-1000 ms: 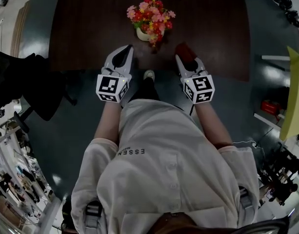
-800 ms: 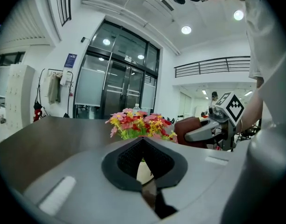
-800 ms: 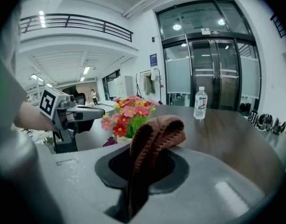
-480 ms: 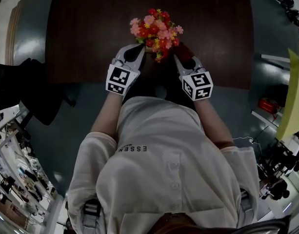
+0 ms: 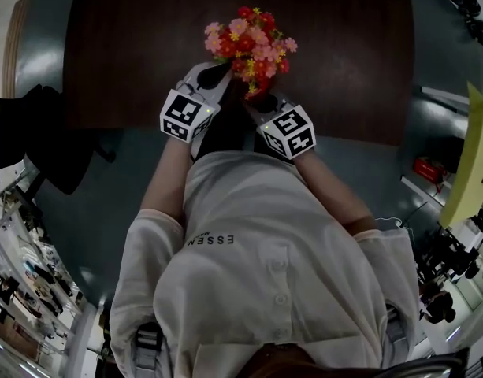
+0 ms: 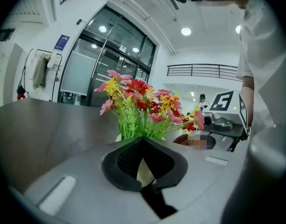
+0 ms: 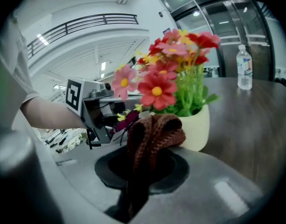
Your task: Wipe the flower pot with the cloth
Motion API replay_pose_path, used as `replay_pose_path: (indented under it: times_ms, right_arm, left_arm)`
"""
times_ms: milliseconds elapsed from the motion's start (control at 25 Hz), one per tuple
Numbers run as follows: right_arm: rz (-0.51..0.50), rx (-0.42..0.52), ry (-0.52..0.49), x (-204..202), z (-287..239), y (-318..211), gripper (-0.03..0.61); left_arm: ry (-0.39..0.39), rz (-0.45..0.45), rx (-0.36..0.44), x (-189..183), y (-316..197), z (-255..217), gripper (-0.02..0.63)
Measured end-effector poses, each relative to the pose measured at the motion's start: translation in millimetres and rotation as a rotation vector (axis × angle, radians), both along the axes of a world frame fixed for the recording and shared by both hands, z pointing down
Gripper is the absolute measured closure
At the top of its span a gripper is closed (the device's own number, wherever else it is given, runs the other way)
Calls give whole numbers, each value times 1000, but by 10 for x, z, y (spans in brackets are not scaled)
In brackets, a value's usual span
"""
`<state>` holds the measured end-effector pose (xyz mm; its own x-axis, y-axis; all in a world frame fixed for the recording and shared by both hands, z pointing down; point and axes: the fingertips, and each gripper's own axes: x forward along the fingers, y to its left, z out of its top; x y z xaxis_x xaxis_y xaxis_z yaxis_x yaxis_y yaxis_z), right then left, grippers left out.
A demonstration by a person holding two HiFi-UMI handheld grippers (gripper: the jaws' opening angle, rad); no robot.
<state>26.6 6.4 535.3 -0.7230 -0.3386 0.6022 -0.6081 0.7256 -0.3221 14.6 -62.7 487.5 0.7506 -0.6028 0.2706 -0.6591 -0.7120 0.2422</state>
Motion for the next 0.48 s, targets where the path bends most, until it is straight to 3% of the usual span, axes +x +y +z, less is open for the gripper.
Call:
replay_pose_path:
  times_ms: [200, 480]
  right_arm:
    - [-78, -4, -18, -294, 100, -21, 529]
    - [-26, -73, -54, -138, 139, -81, 529]
  left_arm:
    - [37, 21, -4, -50, 15, -10, 598]
    - [59, 39, -16, -67, 46, -4, 598]
